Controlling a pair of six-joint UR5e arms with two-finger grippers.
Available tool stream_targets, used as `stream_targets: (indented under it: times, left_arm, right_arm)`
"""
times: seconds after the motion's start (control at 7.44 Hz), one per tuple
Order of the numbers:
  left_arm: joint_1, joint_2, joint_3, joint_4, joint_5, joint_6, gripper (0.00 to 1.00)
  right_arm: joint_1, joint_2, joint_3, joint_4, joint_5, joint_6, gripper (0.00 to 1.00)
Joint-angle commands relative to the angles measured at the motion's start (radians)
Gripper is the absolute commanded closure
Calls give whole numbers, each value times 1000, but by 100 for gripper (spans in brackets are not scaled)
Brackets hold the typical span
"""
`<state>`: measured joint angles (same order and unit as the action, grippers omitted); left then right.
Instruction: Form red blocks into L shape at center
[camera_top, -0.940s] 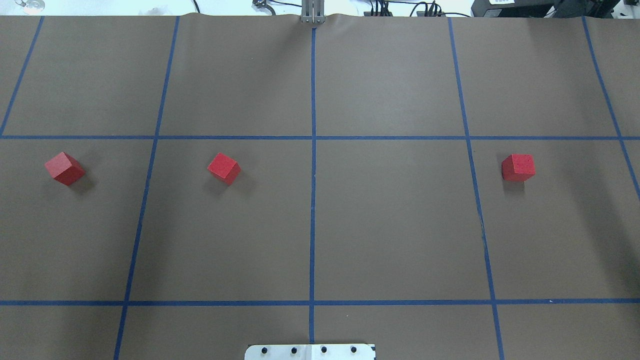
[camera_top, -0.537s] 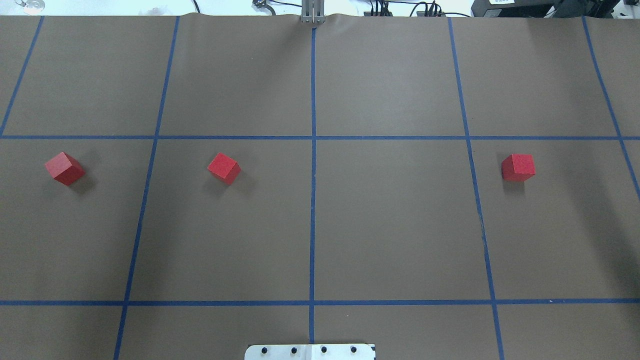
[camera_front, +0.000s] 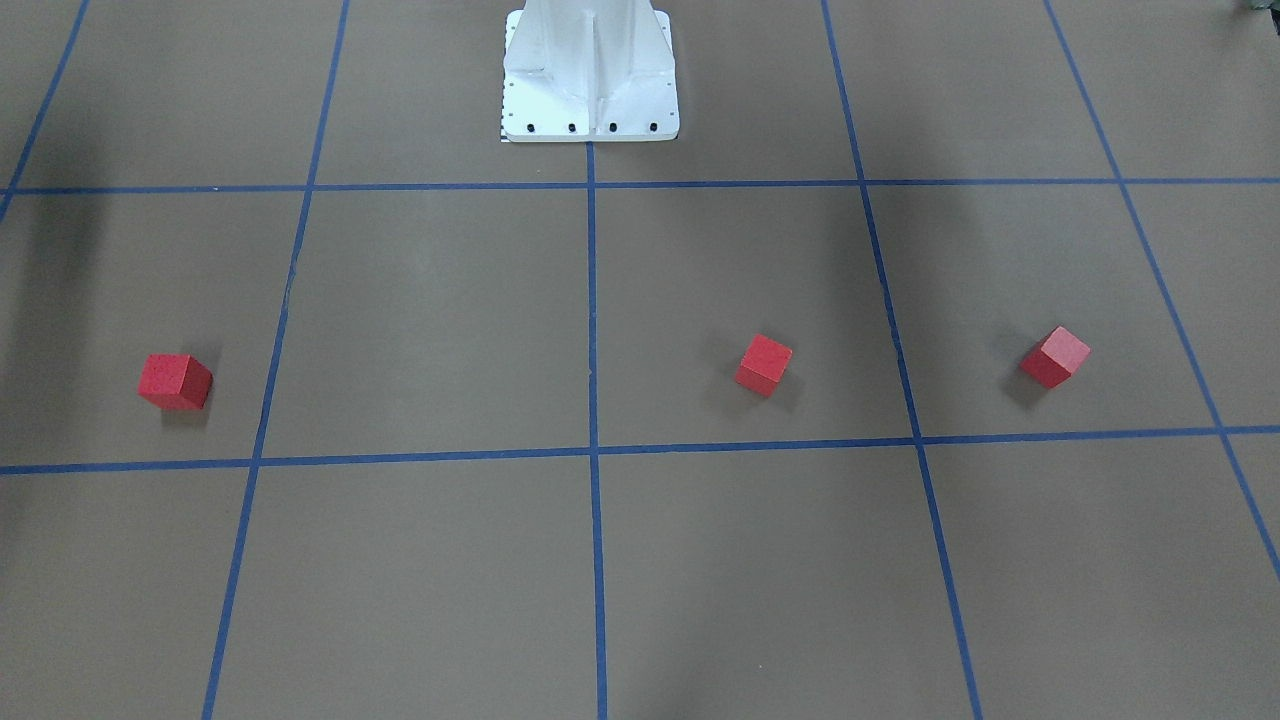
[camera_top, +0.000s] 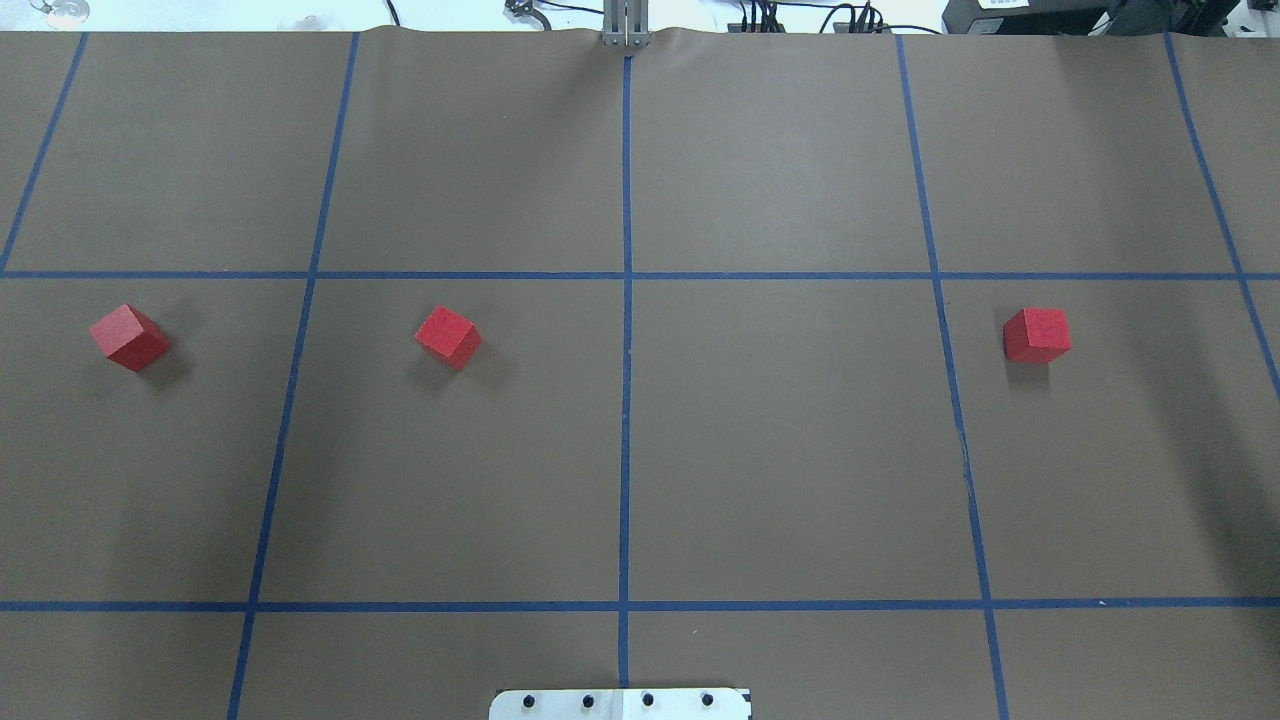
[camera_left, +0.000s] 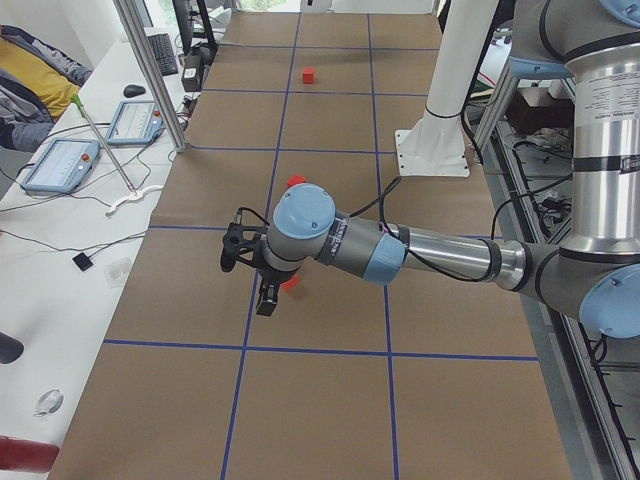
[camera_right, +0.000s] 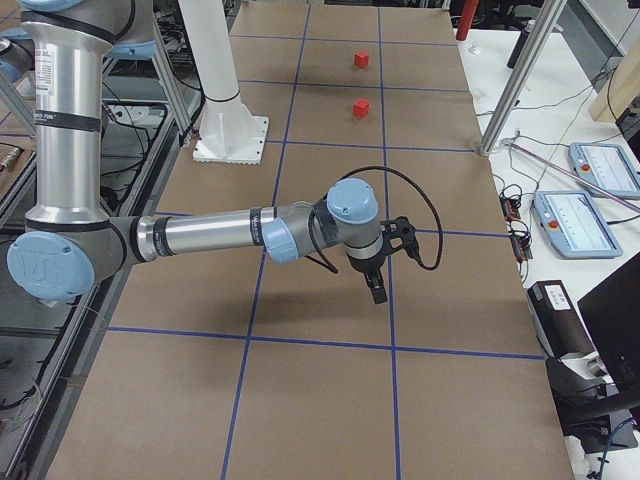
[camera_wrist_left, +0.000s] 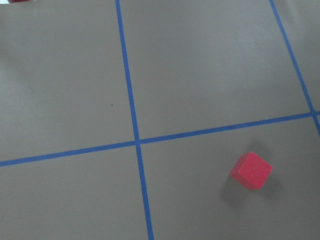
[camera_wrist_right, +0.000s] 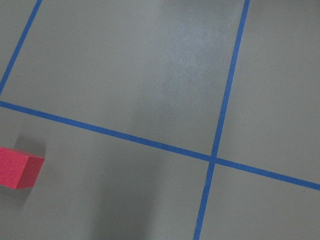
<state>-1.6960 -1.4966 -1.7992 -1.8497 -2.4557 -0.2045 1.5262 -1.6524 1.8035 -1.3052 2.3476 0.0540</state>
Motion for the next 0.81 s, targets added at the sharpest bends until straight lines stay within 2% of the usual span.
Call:
stream_targets:
  times: [0.0,0.13,0.27,0.67]
  left_arm:
    - [2,-16,47,-148,0,-12,0]
    - [12,-11,49,-208,0,-16,0]
    - [65,-14,49,-217,0,-7,0]
    - [71,-14,50,-239,0,-7,0]
  right_arm:
    - [-1,2,-30,106,59,29,0]
    - [-36,19,-23,113,65,99,0]
    - [-120,55,-26,113,47,230,0]
    - [-450,140,-30,118,-221,576,0]
